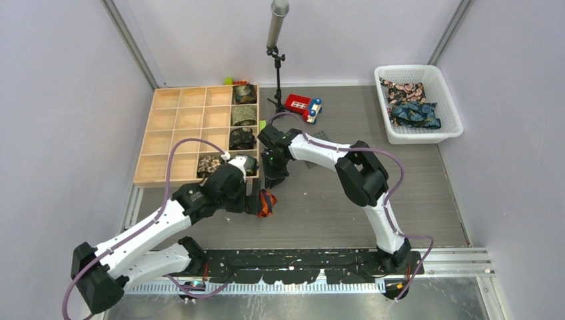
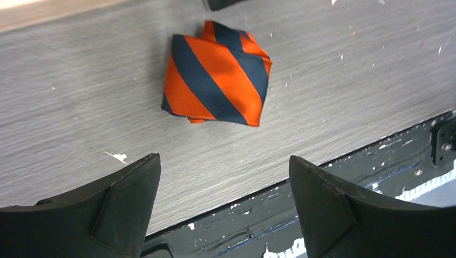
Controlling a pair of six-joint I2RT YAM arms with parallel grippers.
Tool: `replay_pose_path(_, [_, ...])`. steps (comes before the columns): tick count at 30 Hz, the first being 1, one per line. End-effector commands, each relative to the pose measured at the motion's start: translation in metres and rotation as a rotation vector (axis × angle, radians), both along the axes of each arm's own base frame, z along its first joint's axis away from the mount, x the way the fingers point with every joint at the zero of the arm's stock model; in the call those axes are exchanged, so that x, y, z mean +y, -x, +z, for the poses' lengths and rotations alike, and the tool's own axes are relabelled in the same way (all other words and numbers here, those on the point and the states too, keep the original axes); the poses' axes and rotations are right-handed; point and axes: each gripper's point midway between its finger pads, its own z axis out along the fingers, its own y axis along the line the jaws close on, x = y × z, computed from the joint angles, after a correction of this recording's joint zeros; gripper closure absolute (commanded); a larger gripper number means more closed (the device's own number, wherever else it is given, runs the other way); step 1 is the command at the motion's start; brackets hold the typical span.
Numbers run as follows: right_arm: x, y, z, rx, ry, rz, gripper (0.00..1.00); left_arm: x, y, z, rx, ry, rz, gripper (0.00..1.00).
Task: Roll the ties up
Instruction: Pick up the tie at the center of the board.
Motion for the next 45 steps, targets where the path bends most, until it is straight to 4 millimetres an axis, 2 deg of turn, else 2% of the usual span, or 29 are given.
replay_pose_path(1, [-0.02,-0.014,0.04,-0.081,0.019,-0.028,0.73,0.008,-0.012,0.012,0.017,-0.023,-0.036,0.08])
replay_pose_path(4, [-0.044,-0.009,0.046,-0.091,0.049,-0.08,0.71,-0.001,-0.021,0.009,0.076,0.041,-0.064,0.07])
replay_pose_path(7, [-0.062,0.006,0.051,-0.094,0.036,-0.131,0.67,-0.006,-0.033,0.008,0.103,0.1,-0.071,0.06])
replay_pose_path(15, [-0.096,0.051,0.063,-0.084,-0.029,-0.186,0.66,-0.014,-0.047,-0.025,0.229,0.209,-0.068,0.06])
replay_pose_path(20, [-0.11,0.063,0.077,-0.103,-0.046,-0.212,0.66,-0.01,-0.048,-0.04,0.273,0.174,-0.047,0.08])
replay_pose_path(26, [-0.109,0.075,0.088,-0.104,-0.104,-0.227,0.66,-0.017,-0.038,-0.061,0.341,0.22,-0.046,0.08])
replay_pose_path(37, [-0.106,0.083,0.067,-0.09,-0.099,-0.249,0.67,-0.021,-0.03,-0.088,0.371,0.236,0.002,0.18])
replay_pose_path(42, [-0.094,0.087,0.055,-0.082,-0.109,-0.256,0.68,-0.021,-0.034,-0.079,0.333,0.227,0.015,0.14])
replay_pose_path(45, [-0.082,0.091,0.047,-0.077,-0.116,-0.262,0.68,-0.01,-0.035,-0.067,0.306,0.174,0.034,0.03])
